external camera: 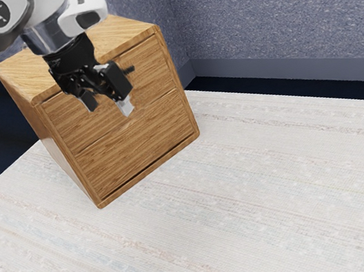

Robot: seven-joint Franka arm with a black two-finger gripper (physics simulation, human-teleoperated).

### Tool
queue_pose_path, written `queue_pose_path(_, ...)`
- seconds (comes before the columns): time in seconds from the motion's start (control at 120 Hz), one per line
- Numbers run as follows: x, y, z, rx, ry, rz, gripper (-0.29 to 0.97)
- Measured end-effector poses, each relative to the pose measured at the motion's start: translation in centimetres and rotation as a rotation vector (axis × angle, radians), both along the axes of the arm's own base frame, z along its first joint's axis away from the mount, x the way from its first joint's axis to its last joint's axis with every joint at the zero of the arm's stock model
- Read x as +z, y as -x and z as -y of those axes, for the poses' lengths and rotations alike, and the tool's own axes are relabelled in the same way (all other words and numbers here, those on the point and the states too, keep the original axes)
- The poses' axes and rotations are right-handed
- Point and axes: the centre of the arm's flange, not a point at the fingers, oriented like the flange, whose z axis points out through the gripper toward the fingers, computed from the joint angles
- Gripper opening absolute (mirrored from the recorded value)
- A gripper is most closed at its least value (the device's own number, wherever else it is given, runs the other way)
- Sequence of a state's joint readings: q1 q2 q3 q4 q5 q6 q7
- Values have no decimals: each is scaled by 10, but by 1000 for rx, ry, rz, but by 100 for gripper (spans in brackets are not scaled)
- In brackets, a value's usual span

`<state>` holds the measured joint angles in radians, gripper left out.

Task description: Pull the drawer handle with one arm to open the drawer

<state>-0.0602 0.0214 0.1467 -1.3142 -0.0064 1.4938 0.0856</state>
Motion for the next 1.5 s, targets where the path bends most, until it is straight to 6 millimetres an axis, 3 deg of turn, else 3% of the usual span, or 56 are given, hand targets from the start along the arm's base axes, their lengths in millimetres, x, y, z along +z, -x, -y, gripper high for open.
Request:
queue_pose_path(0.15, 0, 9, -54, 73, -2, -8, 66)
queue_pose_path(0.233, 78, 61, -71, 106, -23, 147, 66)
queue_pose_path(0.283, 94, 65, -60, 83, -46, 179, 66)
queue_pose_path(0.375, 79, 38, -11, -23, -110, 144, 66)
queue_pose_path(0.45, 73, 29, 24, -94, -213, 127, 66)
queue_pose_path(0.583, 56, 10, 81, -215, -379, 94, 66)
queue_pose_path(0.633, 50, 4, 93, -245, -409, 85, 66)
queue_pose_path(0.667, 47, 1, 90, -245, -425, 79, 66)
queue_pose_path(0.708, 41, -4, 73, -221, -442, 62, 66)
queue_pose_path(0.833, 15, -21, -28, -73, -474, -23, 66)
queue_pose_path(0.883, 1, -30, -49, -53, -486, -45, 66)
queue_pose_path(1.025, -20, -56, -25, -131, -506, -36, 66)
queue_pose_path(1.133, -33, -70, -25, -154, -514, -29, 66)
queue_pose_path(1.35, -41, -84, -10, -208, -519, 5, 66)
queue_pose_path(1.5, -43, -87, -12, -218, -522, 16, 66)
